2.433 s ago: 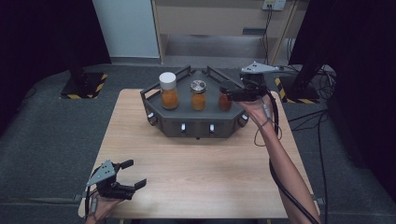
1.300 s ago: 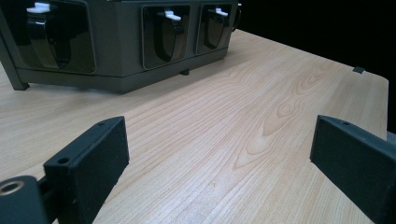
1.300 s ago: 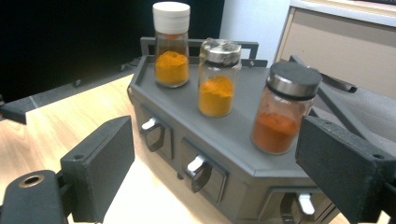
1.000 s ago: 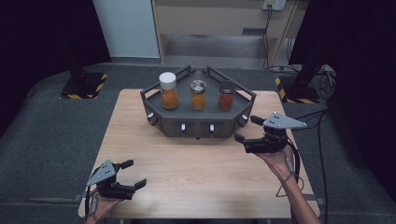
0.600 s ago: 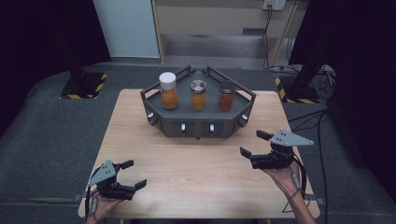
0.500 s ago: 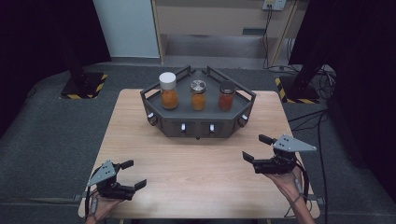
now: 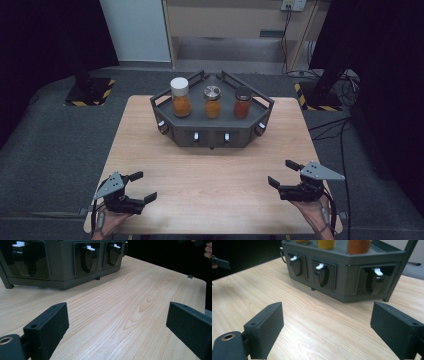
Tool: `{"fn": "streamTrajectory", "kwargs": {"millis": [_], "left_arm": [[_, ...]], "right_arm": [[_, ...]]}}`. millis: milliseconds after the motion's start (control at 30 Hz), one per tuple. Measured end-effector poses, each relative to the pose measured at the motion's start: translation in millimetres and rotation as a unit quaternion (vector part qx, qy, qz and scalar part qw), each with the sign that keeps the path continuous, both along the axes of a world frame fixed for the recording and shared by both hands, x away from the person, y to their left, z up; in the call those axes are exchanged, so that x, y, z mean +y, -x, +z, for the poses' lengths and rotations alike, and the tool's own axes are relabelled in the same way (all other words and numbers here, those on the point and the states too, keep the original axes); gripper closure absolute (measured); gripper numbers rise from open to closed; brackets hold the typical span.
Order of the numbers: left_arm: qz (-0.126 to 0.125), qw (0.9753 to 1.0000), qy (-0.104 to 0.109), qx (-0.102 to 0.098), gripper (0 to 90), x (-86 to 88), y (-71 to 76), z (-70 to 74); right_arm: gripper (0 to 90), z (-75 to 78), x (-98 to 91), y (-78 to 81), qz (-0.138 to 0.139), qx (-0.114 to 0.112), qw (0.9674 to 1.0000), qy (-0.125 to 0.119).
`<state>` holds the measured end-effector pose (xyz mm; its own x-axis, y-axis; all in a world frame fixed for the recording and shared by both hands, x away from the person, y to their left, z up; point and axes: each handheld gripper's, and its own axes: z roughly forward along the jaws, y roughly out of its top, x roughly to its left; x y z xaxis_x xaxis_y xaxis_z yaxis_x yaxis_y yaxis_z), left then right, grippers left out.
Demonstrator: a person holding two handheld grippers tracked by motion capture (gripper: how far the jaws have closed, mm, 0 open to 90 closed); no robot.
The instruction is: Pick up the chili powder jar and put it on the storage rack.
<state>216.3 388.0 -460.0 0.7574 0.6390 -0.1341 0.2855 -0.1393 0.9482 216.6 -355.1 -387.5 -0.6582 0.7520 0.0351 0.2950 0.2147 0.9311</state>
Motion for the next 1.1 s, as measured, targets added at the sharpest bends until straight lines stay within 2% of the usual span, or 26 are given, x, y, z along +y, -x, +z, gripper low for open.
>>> {"fn": "streamTrajectory", "kwargs": {"millis": [367, 600, 733, 867, 1100], "left_arm": [[0.000, 1.0000, 0.001, -0.001, 3.5, 0.1, 0.0, -0.2], [0.001, 1.0000, 0.001, -0.001, 3.5, 0.4, 0.5, -0.2], [0.002, 1.0000, 0.002, -0.001, 3.6, 0.4, 0.4, -0.5], [0.003, 1.0000, 0.003, -0.002, 3.5, 0.6, 0.7, -0.8], [0.000, 1.0000, 0.003, -0.005, 3.6, 0.6, 0.4, -0.9]], "right_arm": [[11.3, -18.0, -3.1, 4.4, 0.005, 0.016, 0.9999, -0.002], [11.5, -26.7, -5.8, 10.5, 0.003, 0.005, 1.0000, -0.005], [11.3, -29.8, -7.8, 11.1, 0.004, 0.012, 0.9999, -0.004], [11.4, -32.0, -6.6, 13.1, 0.001, 0.006, 0.9999, 0.011], [11.3, -40.2, -9.6, 7.9, 0.007, 0.006, 0.9999, 0.006]]}}
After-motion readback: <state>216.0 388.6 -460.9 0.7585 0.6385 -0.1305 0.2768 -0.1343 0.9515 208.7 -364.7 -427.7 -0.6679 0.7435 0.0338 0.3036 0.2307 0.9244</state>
